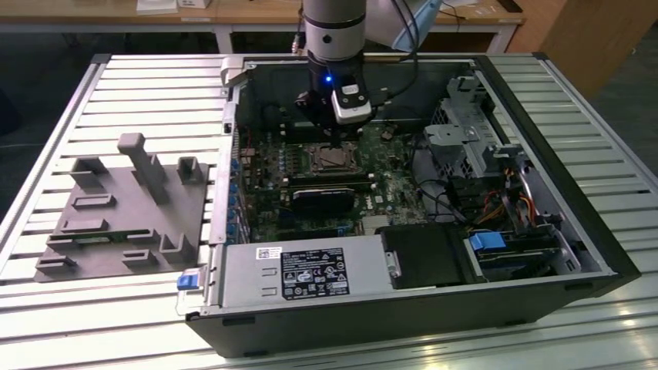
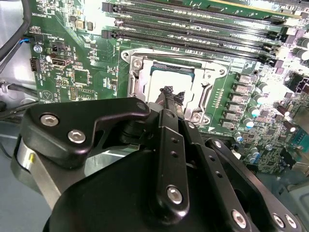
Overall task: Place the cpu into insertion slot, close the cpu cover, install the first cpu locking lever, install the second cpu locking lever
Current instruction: 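Install the second cpu locking lever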
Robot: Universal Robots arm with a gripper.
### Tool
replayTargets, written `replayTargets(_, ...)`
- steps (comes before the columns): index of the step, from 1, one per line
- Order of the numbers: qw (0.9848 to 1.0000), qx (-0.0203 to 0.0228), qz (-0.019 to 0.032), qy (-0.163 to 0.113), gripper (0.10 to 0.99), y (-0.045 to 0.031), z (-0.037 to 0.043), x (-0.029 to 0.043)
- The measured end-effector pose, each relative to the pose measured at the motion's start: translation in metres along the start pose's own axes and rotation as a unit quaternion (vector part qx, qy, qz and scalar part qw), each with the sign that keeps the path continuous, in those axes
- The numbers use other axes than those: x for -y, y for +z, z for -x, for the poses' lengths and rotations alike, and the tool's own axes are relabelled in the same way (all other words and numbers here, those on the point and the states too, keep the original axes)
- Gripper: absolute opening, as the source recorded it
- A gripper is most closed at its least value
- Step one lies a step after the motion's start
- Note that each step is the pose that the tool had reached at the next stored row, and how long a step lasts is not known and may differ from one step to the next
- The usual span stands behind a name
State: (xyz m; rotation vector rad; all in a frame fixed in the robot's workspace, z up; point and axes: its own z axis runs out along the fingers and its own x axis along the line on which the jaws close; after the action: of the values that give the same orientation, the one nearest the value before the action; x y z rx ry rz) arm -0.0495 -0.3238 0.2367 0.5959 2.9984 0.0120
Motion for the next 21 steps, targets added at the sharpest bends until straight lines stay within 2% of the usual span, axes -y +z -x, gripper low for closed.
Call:
replayTargets(5, 1.0000, 0.0000, 0.0000, 0.000, 0.102, 0.0000, 0.0005, 0.0010)
replayTargets(10, 1.0000, 0.0000, 0.0000, 0.000, 0.102, 0.0001, 0.0025, 0.0060)
replayTargets(21, 1.0000, 0.0000, 0.0000, 0.000, 0.102, 0.0003, 0.0113, 0.0274)
